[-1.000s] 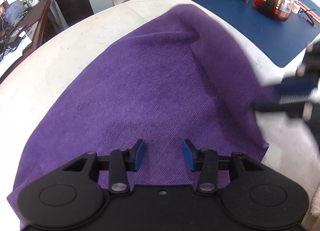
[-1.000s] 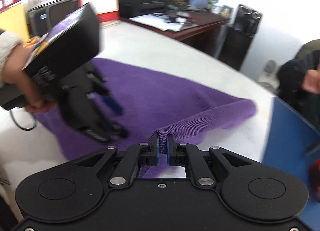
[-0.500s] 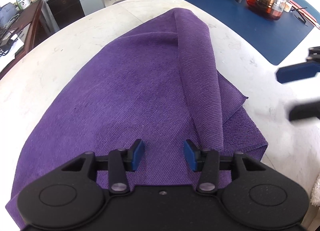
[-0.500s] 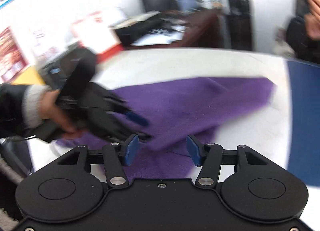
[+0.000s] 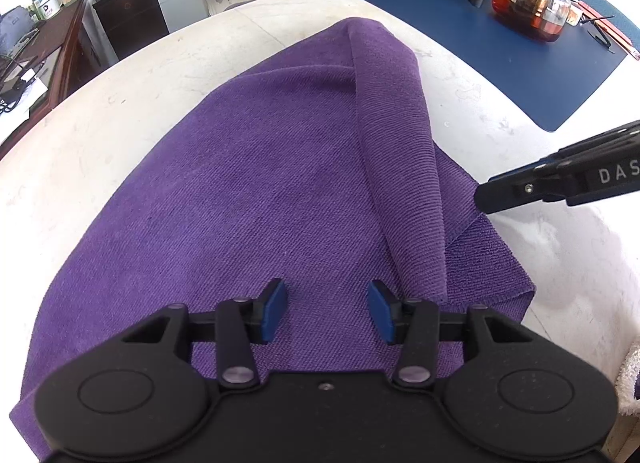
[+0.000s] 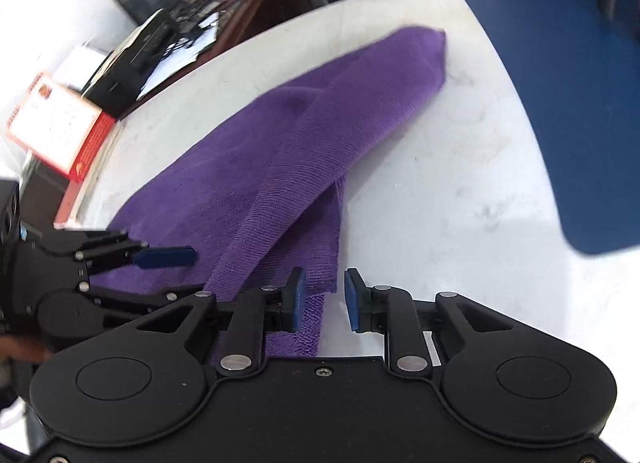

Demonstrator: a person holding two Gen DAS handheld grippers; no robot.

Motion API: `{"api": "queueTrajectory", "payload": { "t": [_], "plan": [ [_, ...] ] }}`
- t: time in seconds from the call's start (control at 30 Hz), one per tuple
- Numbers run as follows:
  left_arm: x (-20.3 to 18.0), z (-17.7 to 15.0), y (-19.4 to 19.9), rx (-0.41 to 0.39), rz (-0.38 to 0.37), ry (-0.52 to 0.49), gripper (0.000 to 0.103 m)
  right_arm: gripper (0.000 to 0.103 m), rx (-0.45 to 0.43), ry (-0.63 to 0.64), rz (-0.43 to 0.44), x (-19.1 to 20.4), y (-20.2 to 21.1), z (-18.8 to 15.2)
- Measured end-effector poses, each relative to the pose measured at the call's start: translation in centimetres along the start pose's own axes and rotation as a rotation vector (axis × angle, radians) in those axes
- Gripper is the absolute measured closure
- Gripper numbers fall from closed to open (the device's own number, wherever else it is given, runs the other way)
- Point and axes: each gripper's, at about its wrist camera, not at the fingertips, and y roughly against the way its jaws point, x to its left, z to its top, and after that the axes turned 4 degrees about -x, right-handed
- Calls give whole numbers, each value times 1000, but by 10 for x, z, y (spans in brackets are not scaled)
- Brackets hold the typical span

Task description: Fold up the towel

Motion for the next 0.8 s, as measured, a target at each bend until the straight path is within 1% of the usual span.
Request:
{"api": "queueTrajectory", "payload": {
  "t": [0.1,0.2,0.43,0.53,0.67,0.8],
  "plan": [
    [1,-1,1,-1,-1,-1,59,82,9,-32,3,-5,-3,2],
    [1,-1,1,-2,-2,-3,59,83,13,-81,23,-12,-6,2],
    [3,-2,2,-3,-2,-3,59,83,17,-126,55,-17,-12,6],
    [3,-2,2,-2,-1,-2,59,95,16,-121,61,-17,-16,7],
    [2,-1,1,-2,4,-1,58,97,5,-111,74,-16,-17,7],
    [1,1,0,1,10,-2,56,98,-30,-84,77,-14,-8,6]
  ]
}}
